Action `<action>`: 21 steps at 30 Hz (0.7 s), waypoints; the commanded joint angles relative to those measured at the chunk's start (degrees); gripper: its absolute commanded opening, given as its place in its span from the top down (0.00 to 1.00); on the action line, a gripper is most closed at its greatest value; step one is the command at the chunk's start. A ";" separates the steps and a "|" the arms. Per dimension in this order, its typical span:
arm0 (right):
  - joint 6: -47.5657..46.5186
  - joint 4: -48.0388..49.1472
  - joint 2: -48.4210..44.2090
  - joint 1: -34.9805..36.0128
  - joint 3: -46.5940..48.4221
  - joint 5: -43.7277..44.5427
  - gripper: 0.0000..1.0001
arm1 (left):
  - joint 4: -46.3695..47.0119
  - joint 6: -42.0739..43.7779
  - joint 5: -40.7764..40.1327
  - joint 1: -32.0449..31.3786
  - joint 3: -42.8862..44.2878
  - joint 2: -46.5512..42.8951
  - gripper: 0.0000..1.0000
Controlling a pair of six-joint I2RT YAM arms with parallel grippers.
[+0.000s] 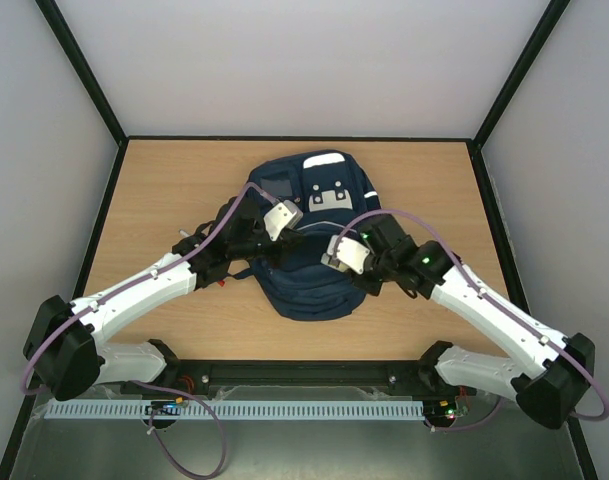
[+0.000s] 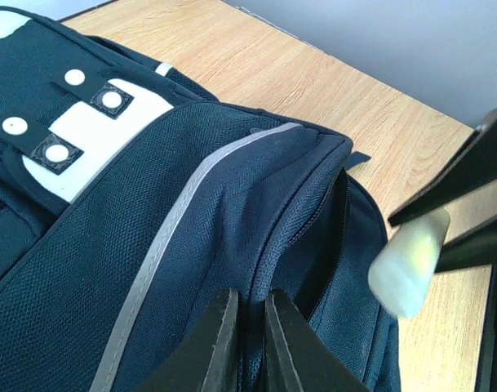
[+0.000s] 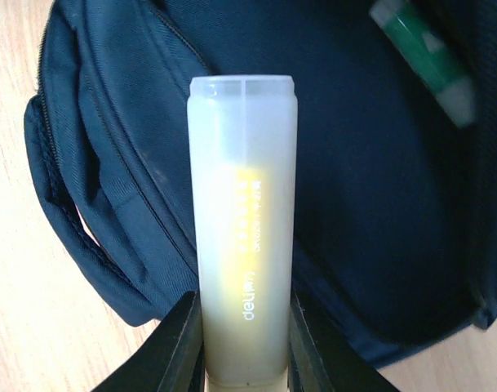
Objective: Pack the student bag
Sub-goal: Place the stationery in the student bag.
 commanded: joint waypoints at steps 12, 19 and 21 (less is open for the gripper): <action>-16.53 14.90 10.35 14.55 2.58 24.98 0.94 | 4.59 -3.15 7.90 3.61 2.08 0.21 0.89; -27.19 27.93 10.76 14.57 -3.18 30.47 0.90 | 4.45 -3.10 7.99 4.05 2.17 0.36 0.89; -29.73 30.53 11.12 14.57 -5.20 31.26 0.87 | 4.44 -3.12 7.94 4.14 2.16 0.33 0.89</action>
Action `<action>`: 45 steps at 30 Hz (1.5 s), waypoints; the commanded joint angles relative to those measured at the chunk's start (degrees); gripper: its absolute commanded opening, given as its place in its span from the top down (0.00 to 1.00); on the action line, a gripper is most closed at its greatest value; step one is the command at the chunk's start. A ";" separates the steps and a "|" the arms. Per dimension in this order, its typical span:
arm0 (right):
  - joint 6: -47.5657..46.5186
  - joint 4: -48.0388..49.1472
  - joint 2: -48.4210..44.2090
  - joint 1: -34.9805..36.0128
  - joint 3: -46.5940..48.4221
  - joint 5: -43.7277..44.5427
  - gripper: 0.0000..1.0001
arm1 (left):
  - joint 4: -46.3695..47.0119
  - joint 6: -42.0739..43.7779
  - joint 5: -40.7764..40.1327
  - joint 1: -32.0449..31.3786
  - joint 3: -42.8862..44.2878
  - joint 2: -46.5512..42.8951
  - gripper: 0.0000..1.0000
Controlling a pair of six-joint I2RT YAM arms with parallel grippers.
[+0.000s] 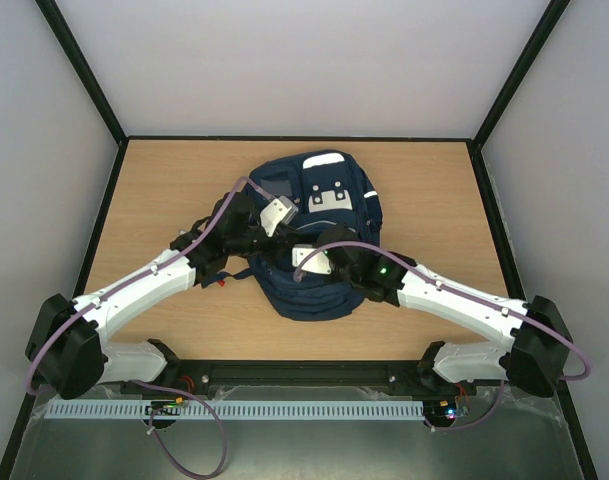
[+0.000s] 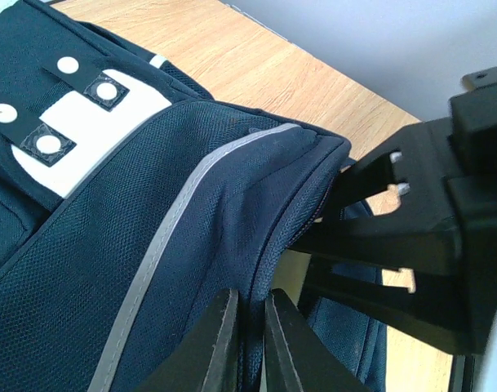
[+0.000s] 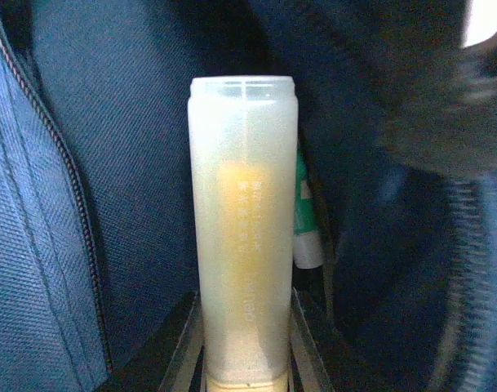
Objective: Pack the student bag
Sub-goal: Place the stationery in the student bag.
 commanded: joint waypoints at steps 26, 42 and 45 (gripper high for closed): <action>16.23 -6.15 -10.75 -6.70 -1.54 -14.32 0.49 | 4.29 -1.33 2.26 0.62 1.82 -0.57 0.89; 38.59 -0.81 -17.03 -36.32 -8.46 -40.87 0.43 | -2.18 3.39 -0.67 -5.26 3.52 10.86 0.71; 37.03 -1.80 -16.99 -38.70 -11.02 -47.55 0.35 | -4.25 2.76 -2.22 -7.90 4.23 12.93 0.46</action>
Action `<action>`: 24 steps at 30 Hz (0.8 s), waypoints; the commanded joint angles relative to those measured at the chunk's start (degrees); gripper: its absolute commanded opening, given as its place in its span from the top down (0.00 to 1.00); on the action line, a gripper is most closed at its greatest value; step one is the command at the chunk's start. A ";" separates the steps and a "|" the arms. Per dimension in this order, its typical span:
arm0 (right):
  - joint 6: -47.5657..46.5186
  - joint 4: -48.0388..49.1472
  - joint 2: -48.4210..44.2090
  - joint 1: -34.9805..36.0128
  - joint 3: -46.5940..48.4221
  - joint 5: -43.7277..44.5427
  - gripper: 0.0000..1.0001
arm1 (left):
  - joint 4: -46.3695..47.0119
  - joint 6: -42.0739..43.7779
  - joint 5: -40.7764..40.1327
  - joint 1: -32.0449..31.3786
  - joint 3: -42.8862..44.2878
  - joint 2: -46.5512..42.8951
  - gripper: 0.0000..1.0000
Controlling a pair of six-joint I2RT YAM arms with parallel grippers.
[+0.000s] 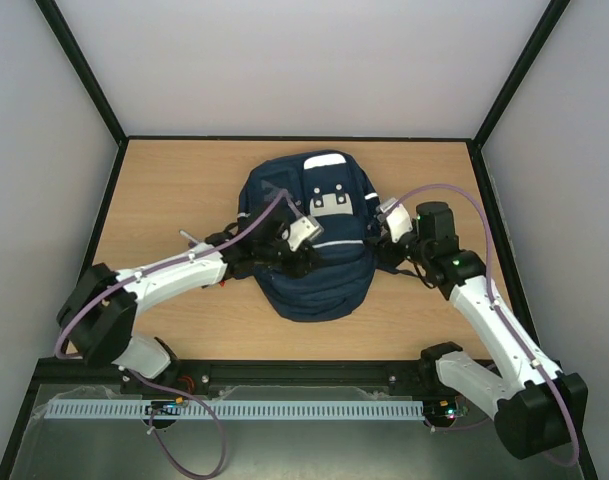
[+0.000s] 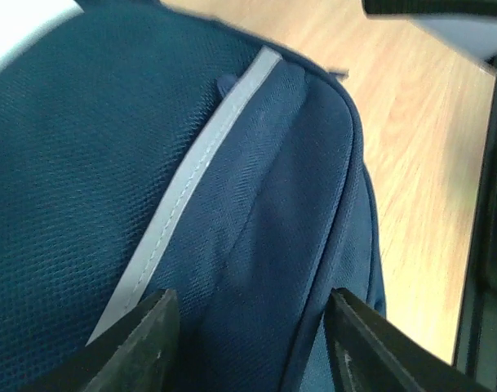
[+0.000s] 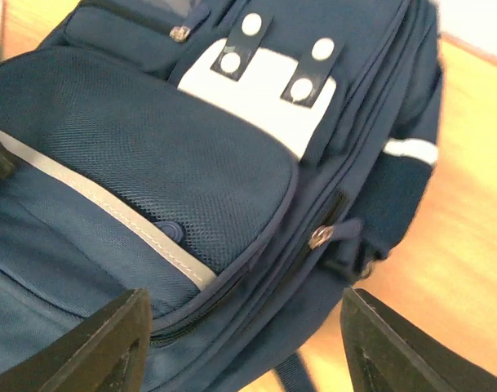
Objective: Pack the student bag
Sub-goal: Place the stationery in the student bag.
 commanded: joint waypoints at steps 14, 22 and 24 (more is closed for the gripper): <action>7.67 1.25 7.74 -3.30 -2.78 -15.17 0.24 | -5.15 -8.71 -16.25 5.30 -1.05 -14.19 0.01; 14.53 5.56 8.67 -3.37 -4.11 -9.60 0.01 | -2.18 -27.89 -22.83 24.56 -0.70 -4.42 0.01; 15.68 6.23 9.43 -3.49 -4.57 -8.90 0.01 | -0.22 -30.09 -23.57 27.01 -0.71 -1.41 0.01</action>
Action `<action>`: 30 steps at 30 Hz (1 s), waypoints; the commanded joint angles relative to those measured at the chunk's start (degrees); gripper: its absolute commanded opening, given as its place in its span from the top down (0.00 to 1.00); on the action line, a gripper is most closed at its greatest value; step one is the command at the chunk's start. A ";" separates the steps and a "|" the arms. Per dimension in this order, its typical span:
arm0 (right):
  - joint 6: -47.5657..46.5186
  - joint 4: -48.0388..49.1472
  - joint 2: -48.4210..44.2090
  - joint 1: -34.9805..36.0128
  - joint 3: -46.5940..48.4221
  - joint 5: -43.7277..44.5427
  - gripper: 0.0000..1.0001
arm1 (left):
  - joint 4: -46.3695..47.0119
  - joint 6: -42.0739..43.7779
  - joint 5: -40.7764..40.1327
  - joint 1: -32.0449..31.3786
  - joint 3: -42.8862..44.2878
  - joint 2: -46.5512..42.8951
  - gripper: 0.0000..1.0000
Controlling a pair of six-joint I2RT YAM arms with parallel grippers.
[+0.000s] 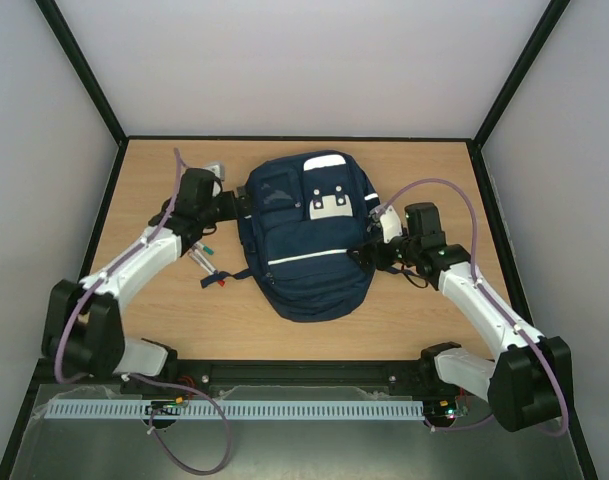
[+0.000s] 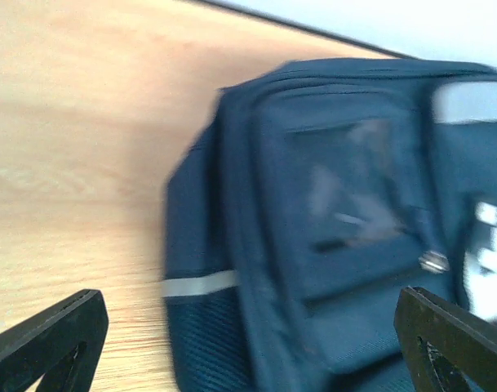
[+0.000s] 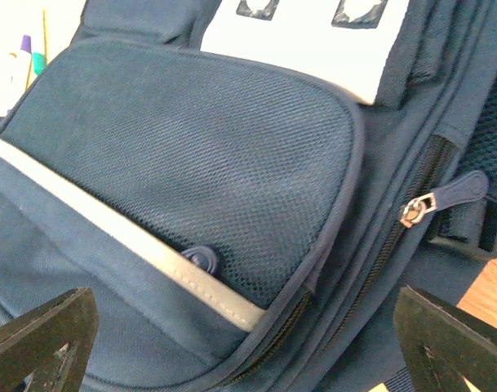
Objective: Pack the student bag
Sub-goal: Move the student bag to the center of the board.
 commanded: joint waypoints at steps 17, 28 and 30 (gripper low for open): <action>-0.49 -0.23 3.45 -0.77 -0.52 -2.69 0.01 | 9.64 -6.75 5.13 -8.36 15.49 31.44 0.11; -3.75 -1.69 1.83 -0.76 -1.24 -2.14 0.00 | 0.02 0.55 6.03 -13.66 28.06 37.45 0.13; -4.00 -1.59 0.88 -0.82 -1.48 -1.49 0.01 | -5.98 3.46 2.73 -13.66 30.59 34.83 0.13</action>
